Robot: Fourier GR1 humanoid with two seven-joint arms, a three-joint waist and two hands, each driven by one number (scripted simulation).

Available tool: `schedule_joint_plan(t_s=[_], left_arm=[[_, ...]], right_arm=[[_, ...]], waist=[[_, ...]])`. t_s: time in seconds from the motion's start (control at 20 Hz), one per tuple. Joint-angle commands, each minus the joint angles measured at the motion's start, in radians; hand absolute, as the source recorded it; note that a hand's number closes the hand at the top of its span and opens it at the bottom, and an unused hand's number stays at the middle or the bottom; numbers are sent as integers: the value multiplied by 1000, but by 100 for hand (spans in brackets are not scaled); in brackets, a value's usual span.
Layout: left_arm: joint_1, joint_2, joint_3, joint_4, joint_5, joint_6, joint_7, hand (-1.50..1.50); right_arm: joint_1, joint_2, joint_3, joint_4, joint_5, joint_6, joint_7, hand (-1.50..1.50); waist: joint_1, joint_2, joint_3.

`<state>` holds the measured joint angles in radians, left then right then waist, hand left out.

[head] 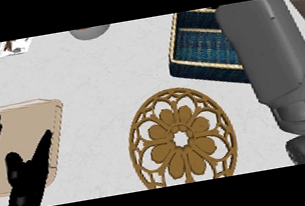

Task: Pick the croissant from the placemat and place it in the basket

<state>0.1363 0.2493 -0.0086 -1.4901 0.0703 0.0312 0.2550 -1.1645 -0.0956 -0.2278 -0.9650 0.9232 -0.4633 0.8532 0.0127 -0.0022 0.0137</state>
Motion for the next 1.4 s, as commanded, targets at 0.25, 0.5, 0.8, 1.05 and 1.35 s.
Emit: schedule_joint_plan(t_s=[0.25, 0.5, 0.8, 1.05, 1.35], left_arm=[[-34, -49, -27, 43, -14, 21, 81, 0], [16, -22, 6, 19, 15, -24, 62, 0], [-4, -41, 3, 37, -4, -16, 66, 0], [4, -92, -34, 4, -25, 13, 90, 0], [34, -45, 25, 54, -4, -37, 21, 0]], right_arm=[[103, -65, 50, 87, 124, 22, 32, 150], [189, -96, 90, -35, 103, 118, -3, -150], [164, -162, 62, -122, 61, 182, 3, -150], [237, -150, 25, -214, 55, 62, 14, -150], [348, -193, -24, -449, 44, 109, 121, -150]], waist=[[-20, 2, -14], [-25, -4, -14], [-20, -2, -14], [-21, -1, -13], [-38, -6, -14]])
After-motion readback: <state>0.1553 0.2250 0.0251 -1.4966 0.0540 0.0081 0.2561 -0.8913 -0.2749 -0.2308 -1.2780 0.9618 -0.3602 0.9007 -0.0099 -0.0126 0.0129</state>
